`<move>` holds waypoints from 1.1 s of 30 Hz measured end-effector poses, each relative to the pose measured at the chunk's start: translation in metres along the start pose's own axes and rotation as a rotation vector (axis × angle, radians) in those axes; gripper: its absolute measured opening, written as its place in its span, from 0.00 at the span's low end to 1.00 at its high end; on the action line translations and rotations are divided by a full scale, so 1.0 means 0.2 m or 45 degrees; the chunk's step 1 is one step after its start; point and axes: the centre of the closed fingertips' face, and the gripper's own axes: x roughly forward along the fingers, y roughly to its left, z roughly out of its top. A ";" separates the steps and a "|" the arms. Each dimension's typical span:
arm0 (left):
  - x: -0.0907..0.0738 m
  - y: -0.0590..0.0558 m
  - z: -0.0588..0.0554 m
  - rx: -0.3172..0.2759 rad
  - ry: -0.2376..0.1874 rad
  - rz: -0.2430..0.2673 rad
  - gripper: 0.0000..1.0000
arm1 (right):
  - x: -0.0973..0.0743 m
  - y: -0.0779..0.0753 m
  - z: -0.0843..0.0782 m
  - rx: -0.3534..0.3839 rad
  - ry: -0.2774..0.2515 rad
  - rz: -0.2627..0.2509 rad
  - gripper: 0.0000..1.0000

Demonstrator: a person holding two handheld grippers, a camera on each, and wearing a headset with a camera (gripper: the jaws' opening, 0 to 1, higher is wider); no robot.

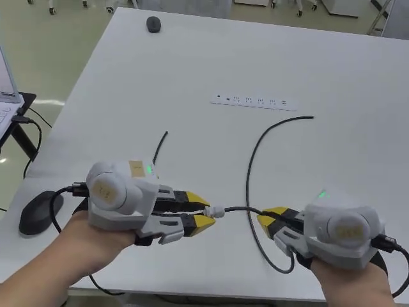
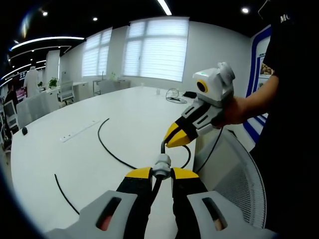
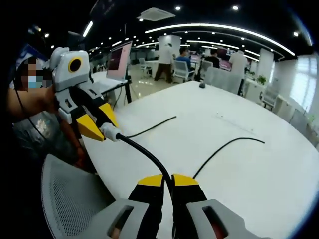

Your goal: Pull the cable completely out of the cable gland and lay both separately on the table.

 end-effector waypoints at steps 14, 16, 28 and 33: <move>0.02 -0.03 -0.03 0.014 0.037 -0.013 0.15 | -0.04 -0.16 -0.26 0.464 0.007 -0.134 0.00; 0.03 -0.04 -0.03 0.012 0.041 -0.014 0.15 | -0.05 -0.15 -0.25 0.426 0.010 -0.140 0.00; 0.01 0.00 -0.05 -0.003 0.052 0.015 0.15 | -0.14 -0.14 -0.10 -0.042 0.005 -0.166 0.09; 0.01 0.00 -0.04 0.000 0.052 0.018 0.15 | -0.17 0.01 0.06 -0.359 0.030 -0.097 0.15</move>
